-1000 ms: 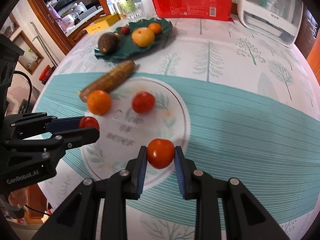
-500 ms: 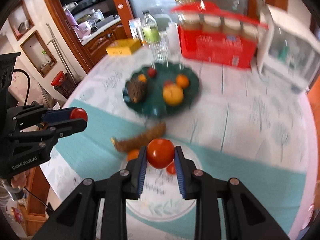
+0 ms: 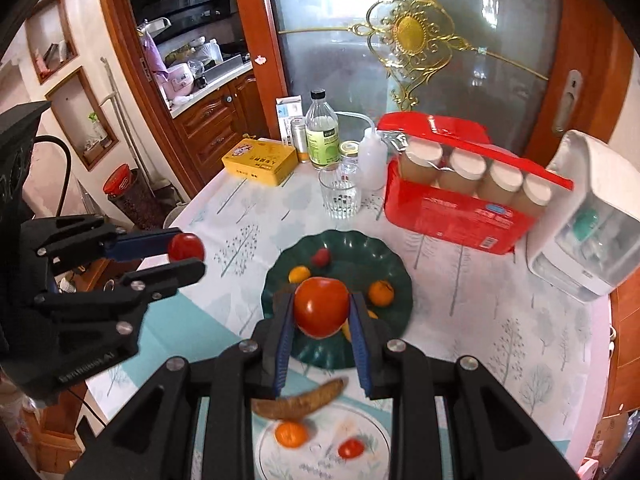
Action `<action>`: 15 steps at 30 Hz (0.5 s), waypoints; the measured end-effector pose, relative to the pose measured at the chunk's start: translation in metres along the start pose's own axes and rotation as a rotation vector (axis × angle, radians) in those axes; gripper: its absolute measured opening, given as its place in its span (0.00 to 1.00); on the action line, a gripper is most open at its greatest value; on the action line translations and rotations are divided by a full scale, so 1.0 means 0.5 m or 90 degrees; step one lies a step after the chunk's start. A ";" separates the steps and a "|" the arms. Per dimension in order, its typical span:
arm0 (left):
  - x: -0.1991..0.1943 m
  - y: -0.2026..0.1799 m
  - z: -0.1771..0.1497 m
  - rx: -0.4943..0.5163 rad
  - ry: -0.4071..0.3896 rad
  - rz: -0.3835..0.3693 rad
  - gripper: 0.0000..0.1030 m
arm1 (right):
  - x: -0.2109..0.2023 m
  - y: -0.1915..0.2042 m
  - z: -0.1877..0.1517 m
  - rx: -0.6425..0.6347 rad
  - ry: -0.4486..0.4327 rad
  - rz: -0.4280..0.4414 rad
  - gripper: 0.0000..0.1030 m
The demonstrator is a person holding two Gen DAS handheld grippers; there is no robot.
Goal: Organize fruits
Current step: 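Carry both cherry tomatoes over the green plate with both tools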
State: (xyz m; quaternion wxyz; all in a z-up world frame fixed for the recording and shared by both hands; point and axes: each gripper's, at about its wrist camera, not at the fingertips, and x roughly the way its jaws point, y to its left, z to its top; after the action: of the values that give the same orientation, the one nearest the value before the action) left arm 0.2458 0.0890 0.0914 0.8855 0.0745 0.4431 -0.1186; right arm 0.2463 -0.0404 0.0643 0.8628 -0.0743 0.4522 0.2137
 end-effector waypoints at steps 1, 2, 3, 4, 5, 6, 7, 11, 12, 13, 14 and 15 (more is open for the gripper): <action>0.019 0.009 0.005 -0.006 0.006 -0.002 0.25 | 0.012 0.003 0.005 0.001 0.003 -0.003 0.26; 0.040 0.019 0.009 -0.013 0.013 -0.005 0.25 | 0.033 0.005 0.009 0.005 0.008 -0.003 0.26; 0.063 0.030 0.013 -0.020 0.020 -0.010 0.25 | 0.053 0.007 0.011 0.009 0.016 -0.001 0.26; 0.088 0.040 0.016 -0.025 0.027 -0.013 0.25 | 0.073 0.008 0.012 0.014 0.023 0.002 0.26; 0.105 0.044 0.015 -0.027 0.032 -0.015 0.25 | 0.098 0.009 0.012 0.019 0.034 0.003 0.26; 0.132 0.051 0.015 -0.025 0.040 -0.020 0.25 | 0.118 0.010 0.009 0.023 0.042 0.005 0.26; 0.151 0.054 0.015 -0.024 0.045 -0.021 0.25 | 0.145 0.010 0.005 0.027 0.054 0.007 0.26; 0.223 0.061 0.007 -0.016 0.068 -0.032 0.25 | 0.223 0.013 -0.021 0.034 0.093 0.004 0.26; 0.243 0.064 0.004 -0.015 0.075 -0.038 0.25 | 0.241 0.013 -0.027 0.036 0.101 0.003 0.26; 0.265 0.066 0.001 -0.013 0.083 -0.041 0.25 | 0.263 0.011 -0.036 0.041 0.113 0.001 0.26; 0.279 0.067 -0.003 -0.011 0.089 -0.043 0.25 | 0.280 0.008 -0.043 0.045 0.123 0.001 0.26; 0.299 0.069 -0.008 -0.009 0.098 -0.047 0.25 | 0.290 0.007 -0.049 0.047 0.129 0.000 0.26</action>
State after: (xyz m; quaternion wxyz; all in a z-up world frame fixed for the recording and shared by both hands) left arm 0.3389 0.1015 -0.0299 0.8444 0.0604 0.5130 -0.1421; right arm 0.2988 -0.0014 -0.0675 0.8149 -0.0636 0.5444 0.1887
